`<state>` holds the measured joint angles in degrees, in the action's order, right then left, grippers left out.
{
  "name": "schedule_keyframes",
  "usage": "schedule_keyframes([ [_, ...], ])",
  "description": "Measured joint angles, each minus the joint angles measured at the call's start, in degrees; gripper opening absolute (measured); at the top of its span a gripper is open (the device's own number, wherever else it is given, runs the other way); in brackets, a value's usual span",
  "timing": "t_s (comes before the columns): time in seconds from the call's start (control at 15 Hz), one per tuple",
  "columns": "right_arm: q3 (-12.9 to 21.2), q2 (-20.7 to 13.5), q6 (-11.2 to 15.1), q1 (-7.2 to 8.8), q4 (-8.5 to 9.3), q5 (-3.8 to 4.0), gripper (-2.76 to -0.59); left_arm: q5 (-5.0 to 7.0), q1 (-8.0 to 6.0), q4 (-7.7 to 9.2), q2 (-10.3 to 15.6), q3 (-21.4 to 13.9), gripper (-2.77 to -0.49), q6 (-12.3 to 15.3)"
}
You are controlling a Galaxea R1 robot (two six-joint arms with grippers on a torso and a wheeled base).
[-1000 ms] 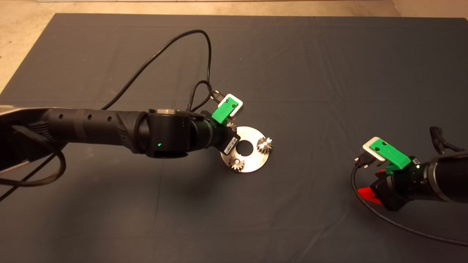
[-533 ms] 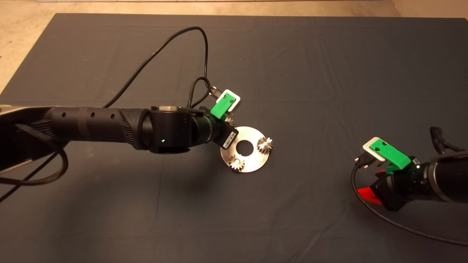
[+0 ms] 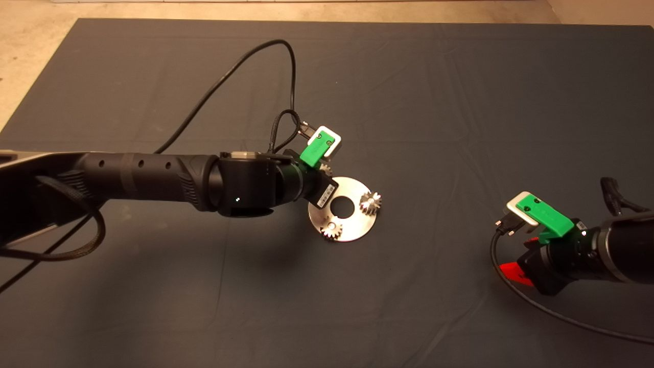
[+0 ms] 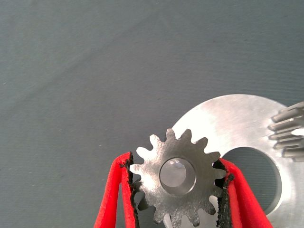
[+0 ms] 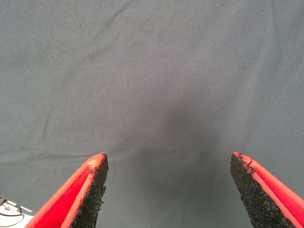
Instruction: Install three planetary gears onto the carrier pins
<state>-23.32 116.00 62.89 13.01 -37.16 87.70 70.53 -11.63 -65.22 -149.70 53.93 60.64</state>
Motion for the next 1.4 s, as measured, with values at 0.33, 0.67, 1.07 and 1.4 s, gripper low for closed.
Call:
schedule_keyframes([
  [0.33,0.0,-0.16,0.0,-0.02,0.0,0.01,-1.47,-0.74,1.5,-1.45,-0.02,0.0,-2.64,0.23],
  [0.67,0.0,-0.18,0.0,-0.02,0.0,0.01,-1.47,-1.06,2.11,-3.67,-0.16,0.01,-2.64,0.39],
  [1.07,0.0,-0.29,0.0,-0.02,0.0,0.0,-1.47,-3.7,2.88,-4.24,-0.18,1.72,-2.65,0.41],
  [1.4,0.0,-0.32,0.0,0.0,0.0,0.0,-1.47,-5.05,3.39,-4.46,-0.18,3.04,-2.65,0.44],
])
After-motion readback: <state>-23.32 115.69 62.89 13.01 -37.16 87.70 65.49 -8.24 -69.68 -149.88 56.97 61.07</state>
